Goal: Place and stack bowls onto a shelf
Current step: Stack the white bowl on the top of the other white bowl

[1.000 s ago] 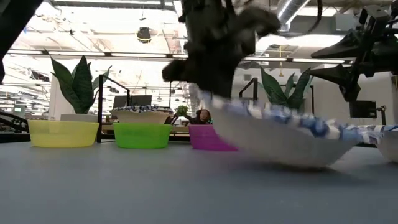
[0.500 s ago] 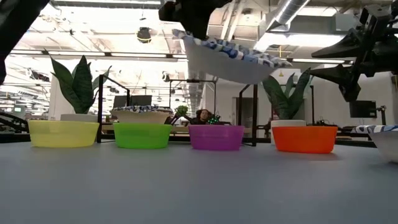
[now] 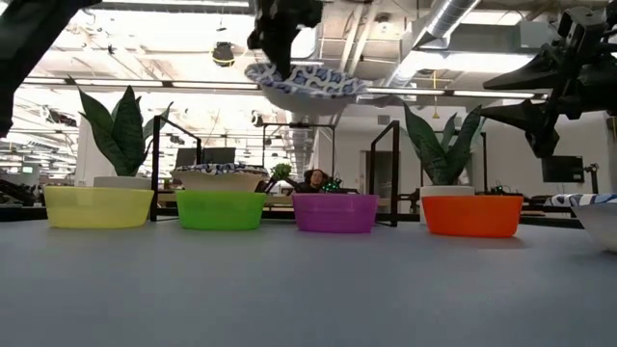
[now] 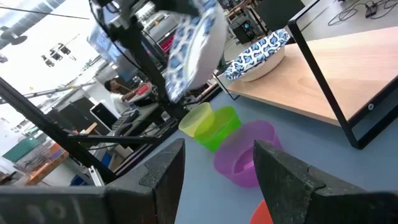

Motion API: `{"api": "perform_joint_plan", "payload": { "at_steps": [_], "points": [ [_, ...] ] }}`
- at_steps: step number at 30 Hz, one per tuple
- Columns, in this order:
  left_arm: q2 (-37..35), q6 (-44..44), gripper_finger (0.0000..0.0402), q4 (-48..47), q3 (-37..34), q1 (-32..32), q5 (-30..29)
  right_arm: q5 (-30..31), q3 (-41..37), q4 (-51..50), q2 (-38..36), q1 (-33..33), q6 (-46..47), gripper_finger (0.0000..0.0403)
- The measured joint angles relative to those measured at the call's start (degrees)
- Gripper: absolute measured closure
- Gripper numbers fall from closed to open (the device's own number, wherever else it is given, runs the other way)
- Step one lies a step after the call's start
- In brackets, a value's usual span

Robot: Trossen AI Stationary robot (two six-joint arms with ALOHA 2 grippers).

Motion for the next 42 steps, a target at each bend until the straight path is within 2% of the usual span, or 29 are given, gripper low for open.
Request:
{"api": "perform_joint_plan", "payload": {
  "at_steps": [4, 7, 12, 19, 24, 30, 42],
  "points": [
    [-0.1, 14.0, 0.0401, 0.5, 0.0, 8.2, 9.2, 0.0, 0.0, -0.1, 0.0, 0.0, 0.0, 0.0188],
    [-0.1, 26.5, 0.0401, 0.5, 0.0, 13.2, 13.2, 0.1, 0.0, -0.3, 0.0, -0.1, 0.0, 0.0188],
    [-0.1, 43.5, 0.0402, 0.6, 0.0, 20.6, 13.7, 1.5, 0.0, -0.3, 0.0, -0.1, 0.0, 0.0188],
    [-0.1, 56.7, 0.0401, 2.7, 0.0, 28.3, 14.9, 7.2, 0.0, -0.1, 0.0, -0.1, 0.0, 0.0188],
    [-0.1, 60.0, 0.0401, 3.2, -0.8, 33.2, 21.5, 11.1, 0.0, 0.0, 0.0, -0.1, -0.1, 0.0188],
    [-0.1, 60.9, 0.0401, 3.4, -6.6, 36.4, 23.7, 15.1, 0.0, 0.0, 0.0, -0.1, -0.3, 0.0188],
    [0.0, 65.4, 0.0401, 6.6, -17.4, 36.6, 21.8, 15.4, 0.0, 0.0, 0.0, -0.1, 0.0, 0.0188]
  ]
}}
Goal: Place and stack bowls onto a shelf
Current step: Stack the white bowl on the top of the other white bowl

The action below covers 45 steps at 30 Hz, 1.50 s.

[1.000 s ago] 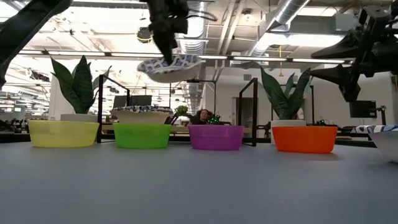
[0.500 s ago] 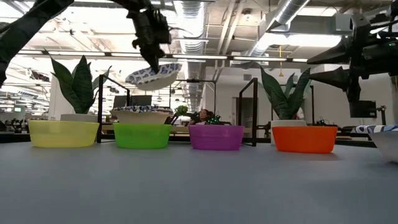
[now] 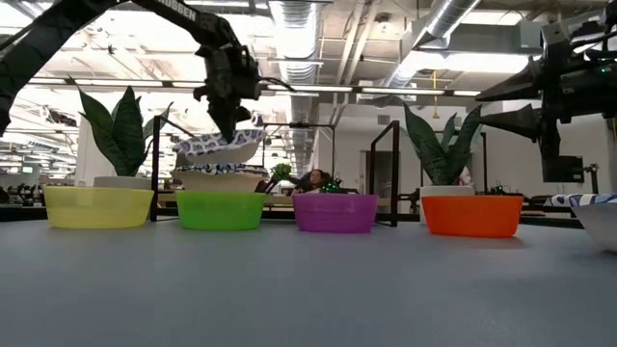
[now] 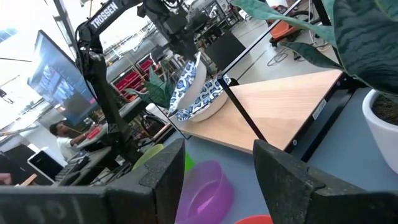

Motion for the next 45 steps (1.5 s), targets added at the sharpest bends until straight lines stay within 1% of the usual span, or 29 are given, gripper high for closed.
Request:
{"api": "perform_joint_plan", "payload": {
  "at_steps": [8, 12, 17, 20, 27, 31, 35, 38, 45],
  "points": [
    [0.0, -1.1, 0.0401, 2.9, -0.7, 0.0, -0.2, 0.0, 0.0, 0.0, 0.0, 0.0, 0.0, 0.0188],
    [0.0, 1.9, 0.0401, 1.4, -0.7, 0.0, 0.0, 0.0, 0.0, 0.0, 0.0, 0.0, 0.0, 0.0188],
    [0.0, 2.5, 0.0395, 1.7, -0.7, 0.0, 0.3, 0.0, 0.0, 0.0, 0.0, 0.0, 0.0, 0.0188],
    [0.0, 2.3, 0.0371, 1.7, -0.7, 0.0, 0.3, 0.0, 0.0, 0.0, 0.0, 0.0, 0.0, 0.0188],
    [0.0, 1.4, 0.0289, 2.1, -0.7, -0.3, 0.2, 0.0, 0.0, 0.0, 0.0, 0.0, 0.0, 0.0188],
    [0.0, 0.8, 0.0255, 3.9, -0.7, -1.1, -1.1, 0.0, 0.0, 0.0, 0.0, 0.0, 0.0, 0.0188],
    [0.0, -1.9, 0.0236, 5.2, -0.3, -2.1, -4.1, 0.0, 0.0, 0.0, 0.0, 0.0, 0.0, 0.0188],
    [0.0, -5.7, 0.0232, 5.3, 0.8, -3.1, -4.6, -0.1, 0.0, 0.1, 0.0, 0.0, 0.0, 0.0188],
    [0.0, -20.5, 0.0233, 5.3, 4.4, -7.4, -3.2, -0.2, 0.0, 0.1, 0.0, 0.0, 0.0, 0.0188]
  ]
}}
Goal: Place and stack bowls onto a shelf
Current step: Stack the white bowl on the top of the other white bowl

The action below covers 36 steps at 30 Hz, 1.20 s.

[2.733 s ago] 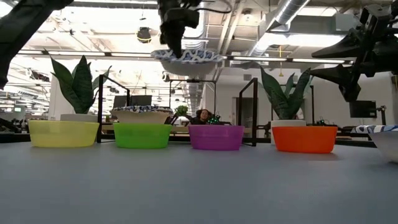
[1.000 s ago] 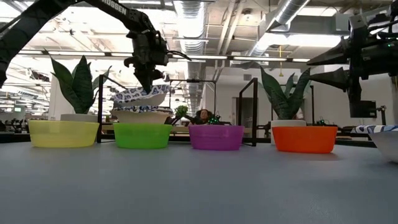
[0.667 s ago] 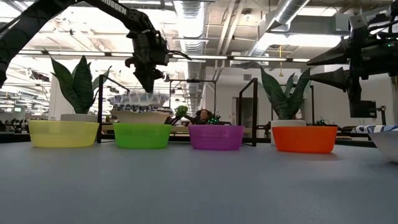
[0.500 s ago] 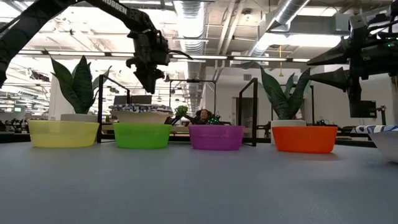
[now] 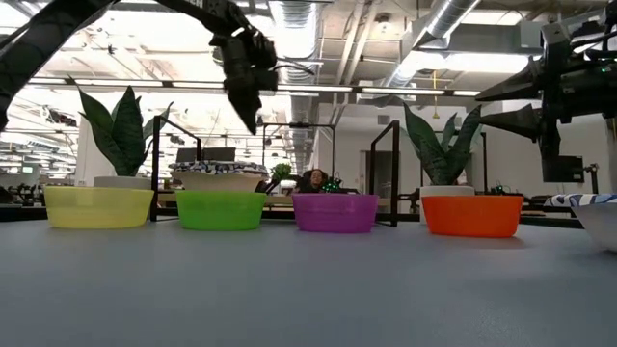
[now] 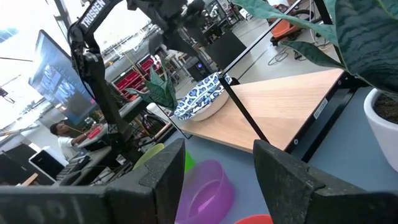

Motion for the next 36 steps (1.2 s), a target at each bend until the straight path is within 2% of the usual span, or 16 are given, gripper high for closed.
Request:
{"api": "perform_joint_plan", "payload": {
  "at_steps": [4, 9, 15, 18, 22, 28, 33, 36],
  "points": [
    [0.0, -11.0, 0.0233, 0.1, 0.7, -3.5, 3.5, -0.3, 0.0, 0.0, 0.0, 0.0, 0.0, 0.0188],
    [0.0, -22.1, 0.0233, 0.1, 0.7, -8.4, 12.0, -0.4, 0.0, 0.0, 0.0, 0.0, 0.0, 0.0188],
    [0.0, -33.0, 0.0233, 0.3, 0.7, -16.0, 25.2, -0.6, 0.0, 0.0, 0.0, 0.0, 0.0, 0.0188],
    [0.0, -37.6, 0.0233, 1.6, 0.5, -21.0, 26.2, -1.5, 0.0, 0.0, 0.0, 0.0, 0.0, 0.0188],
    [0.0, -45.1, 0.0233, 3.6, 0.4, -28.7, 21.3, -3.1, 0.0, -0.1, 0.0, 0.1, 0.0, 0.0188],
    [0.0, -57.1, 0.0233, 5.8, 0.4, -39.8, 6.1, -7.2, 0.0, -0.1, 0.0, 0.1, 0.0, 0.0188],
    [0.0, -70.8, 0.0233, 8.3, 0.4, -47.1, -7.0, -9.1, 0.0, -0.2, 0.0, 0.1, 0.0, 0.0188],
    [0.0, -78.6, 0.0233, 9.9, 0.4, -50.7, -12.1, -9.3, 0.0, -0.1, 0.0, 0.1, 0.0, 0.0188]
  ]
}}
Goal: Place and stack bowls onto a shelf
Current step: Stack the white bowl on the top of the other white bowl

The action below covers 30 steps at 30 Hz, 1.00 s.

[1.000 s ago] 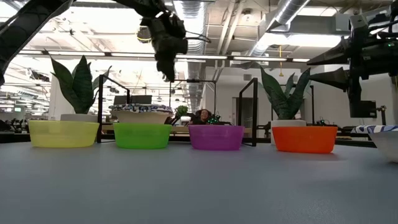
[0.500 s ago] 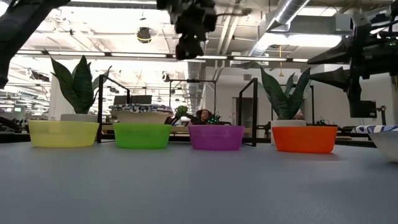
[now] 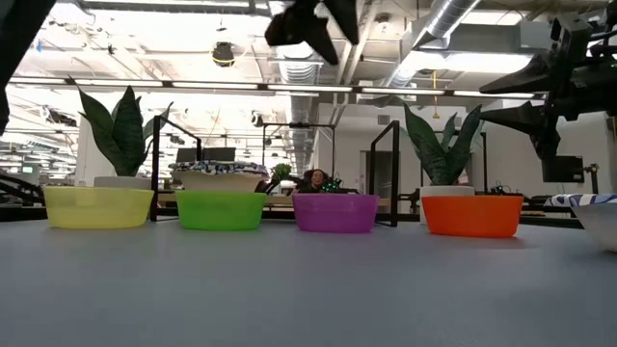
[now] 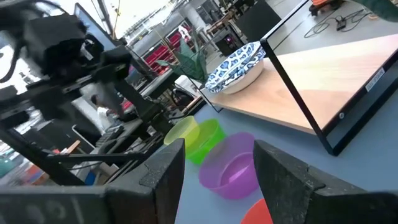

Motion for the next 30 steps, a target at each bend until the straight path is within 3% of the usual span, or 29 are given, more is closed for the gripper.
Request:
{"api": "perform_joint_plan", "payload": {
  "at_steps": [8, 12, 19, 30],
  "points": [
    [0.7, -17.4, 0.0233, 4.4, 0.0, -7.9, -12.0, -0.1, 0.0, 0.0, 0.0, 0.0, 0.0, 0.0188],
    [2.6, -20.7, 0.0233, 10.5, 0.0, -10.1, -14.4, -0.6, 0.0, 0.0, 0.0, 0.0, 1.4, 0.0188],
    [8.1, -24.5, 0.0233, 19.3, 0.0, -11.5, -15.4, -1.2, 0.0, 0.1, 2.0, 0.0, 3.1, 0.0188],
    [19.9, -33.2, 0.0233, 44.2, 0.0, -13.6, -13.3, -3.6, 0.1, 0.0, 6.5, 0.5, 5.6, 0.0188]
  ]
}}
